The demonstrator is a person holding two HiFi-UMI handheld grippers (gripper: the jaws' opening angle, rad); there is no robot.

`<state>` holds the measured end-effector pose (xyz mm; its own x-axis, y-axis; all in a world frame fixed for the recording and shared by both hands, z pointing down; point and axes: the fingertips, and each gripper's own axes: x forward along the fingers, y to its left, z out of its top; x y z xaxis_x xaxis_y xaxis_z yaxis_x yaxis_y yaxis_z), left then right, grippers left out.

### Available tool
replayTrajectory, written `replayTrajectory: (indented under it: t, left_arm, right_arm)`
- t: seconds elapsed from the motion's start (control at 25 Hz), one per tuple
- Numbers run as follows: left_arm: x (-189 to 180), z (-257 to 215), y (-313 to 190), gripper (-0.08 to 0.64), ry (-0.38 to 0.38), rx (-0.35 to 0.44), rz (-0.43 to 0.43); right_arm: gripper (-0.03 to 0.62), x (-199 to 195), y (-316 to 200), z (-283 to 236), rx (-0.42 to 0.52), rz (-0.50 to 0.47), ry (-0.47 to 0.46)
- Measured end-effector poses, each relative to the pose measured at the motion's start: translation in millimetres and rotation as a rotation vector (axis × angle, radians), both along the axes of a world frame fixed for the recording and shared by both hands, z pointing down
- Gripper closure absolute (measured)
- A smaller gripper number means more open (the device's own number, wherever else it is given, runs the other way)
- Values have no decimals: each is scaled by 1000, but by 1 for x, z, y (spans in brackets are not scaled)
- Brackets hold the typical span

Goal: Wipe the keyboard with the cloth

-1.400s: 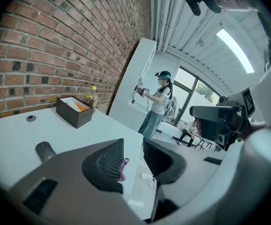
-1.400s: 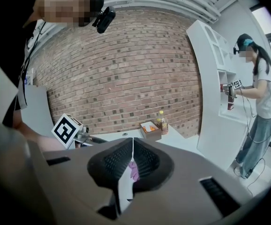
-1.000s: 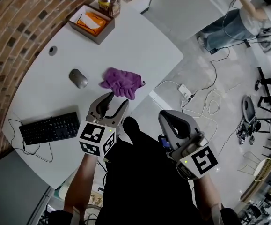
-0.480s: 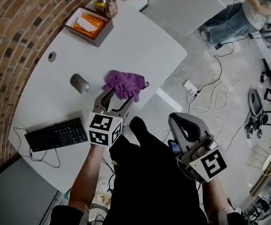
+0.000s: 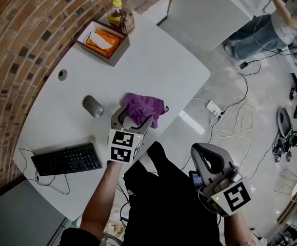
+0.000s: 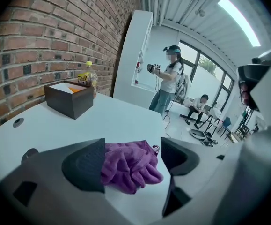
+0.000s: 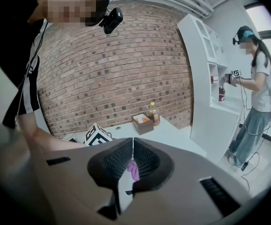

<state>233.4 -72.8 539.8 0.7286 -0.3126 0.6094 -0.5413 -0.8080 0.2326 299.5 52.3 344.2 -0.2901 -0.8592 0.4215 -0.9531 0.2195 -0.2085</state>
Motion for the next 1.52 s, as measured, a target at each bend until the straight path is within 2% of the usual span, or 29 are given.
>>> replayTrajectory:
  t: [0.32,0.56,0.88,1.16,1.32,1.52]
  left_arm:
    - [3,32,-12,178,-67,11,0]
    - [10,58,-8,178,-137,-4,50]
    - [10,77,-8,184,-191,-14,41]
    - [7,80,-8,298,-224,-14,39]
    - [6,79,-11,390,-211,-16,25]
    - [4,80,-11,449,-207,-35,28]
  right_arm:
    - [572,-2,-1,4,-11,-8,-3]
    - [572,-3,-1,4,-6,-16,-5]
    - [572,-1,1,5,-12,-15,-7]
    - [572,0,1,5,-10,-19,-5]
    - [572,1,-1,5,-4,-24,-5]
    - [572,0,-3,3,4,-24,-4]
